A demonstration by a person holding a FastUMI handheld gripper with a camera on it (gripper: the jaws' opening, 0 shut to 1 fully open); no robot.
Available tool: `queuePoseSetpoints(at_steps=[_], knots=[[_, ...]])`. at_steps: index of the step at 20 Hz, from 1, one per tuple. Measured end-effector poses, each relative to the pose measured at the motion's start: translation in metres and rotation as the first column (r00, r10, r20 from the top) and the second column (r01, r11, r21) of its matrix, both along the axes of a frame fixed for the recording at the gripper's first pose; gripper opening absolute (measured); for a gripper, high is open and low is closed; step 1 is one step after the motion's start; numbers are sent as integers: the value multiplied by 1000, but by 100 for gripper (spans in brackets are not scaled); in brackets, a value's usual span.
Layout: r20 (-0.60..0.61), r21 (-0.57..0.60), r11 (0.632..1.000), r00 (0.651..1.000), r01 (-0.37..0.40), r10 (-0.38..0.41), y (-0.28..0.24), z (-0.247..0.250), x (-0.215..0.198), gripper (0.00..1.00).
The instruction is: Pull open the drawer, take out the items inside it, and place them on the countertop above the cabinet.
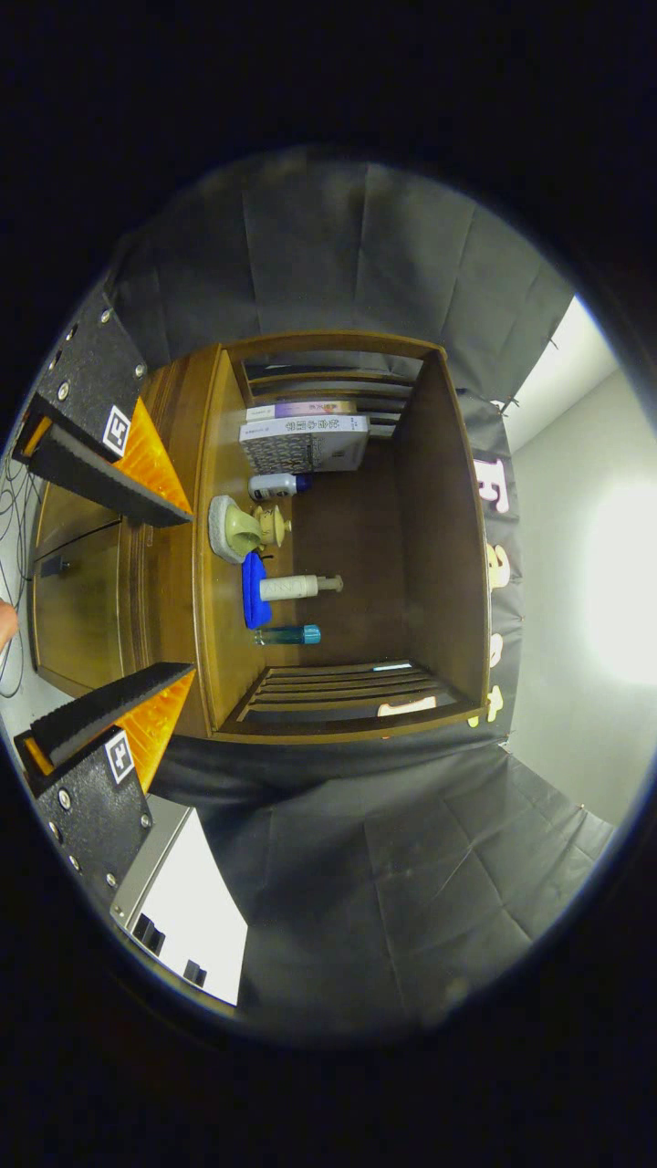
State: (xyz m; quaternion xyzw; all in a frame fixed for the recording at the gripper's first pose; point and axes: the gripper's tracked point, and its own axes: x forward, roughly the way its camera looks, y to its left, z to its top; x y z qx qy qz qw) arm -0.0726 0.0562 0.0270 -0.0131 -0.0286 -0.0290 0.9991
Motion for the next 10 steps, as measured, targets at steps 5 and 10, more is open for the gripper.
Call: queuePoseSetpoints(at_steps=[5,10], knots=[[-11,12,1000,1000,1,-1,-1,-4,1,93],[-25,27,1000,1000,2,-2,-2,-8,2,93]])
